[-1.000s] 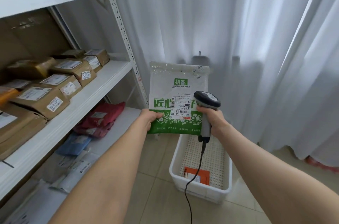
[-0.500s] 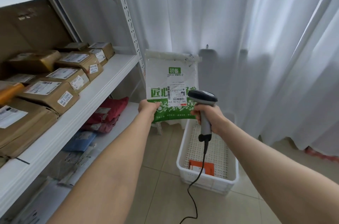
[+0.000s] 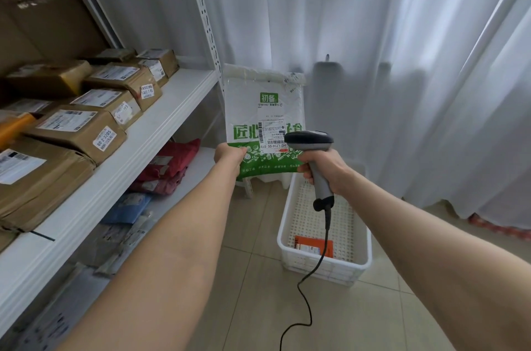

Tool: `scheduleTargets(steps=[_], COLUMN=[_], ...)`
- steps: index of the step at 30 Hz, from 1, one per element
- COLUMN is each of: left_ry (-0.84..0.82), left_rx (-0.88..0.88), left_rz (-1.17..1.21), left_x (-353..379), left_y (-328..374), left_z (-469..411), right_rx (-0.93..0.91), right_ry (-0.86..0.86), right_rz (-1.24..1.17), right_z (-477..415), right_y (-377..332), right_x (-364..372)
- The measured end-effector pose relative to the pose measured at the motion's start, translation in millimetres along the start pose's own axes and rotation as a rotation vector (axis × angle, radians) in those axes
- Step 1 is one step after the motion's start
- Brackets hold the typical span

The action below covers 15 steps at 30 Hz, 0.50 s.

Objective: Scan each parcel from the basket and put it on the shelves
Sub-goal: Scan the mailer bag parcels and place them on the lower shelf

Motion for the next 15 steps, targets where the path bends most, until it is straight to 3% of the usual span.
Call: scheduleTargets(steps=[15], left_ry=[0.058], left_rx=[0.010], left_rz=[-0.002], left_x=[-4.8], left_y=[0.8], left_z=[-4.6], right_rx=[0.045], right_ry=[-0.038], right_rz=[0.064], right_z=[0.9], right_y=[-9.9], right_x=[-4.5])
Point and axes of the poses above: each hand's wrist, its own z-axis away from the middle knuckle, its own x-axis out of the palm, y = z × x, the point moved 4 cm from there along -z, towards the middle knuckle, and after that the axes turned 9 degrees about -x, right-handed, at the moved point
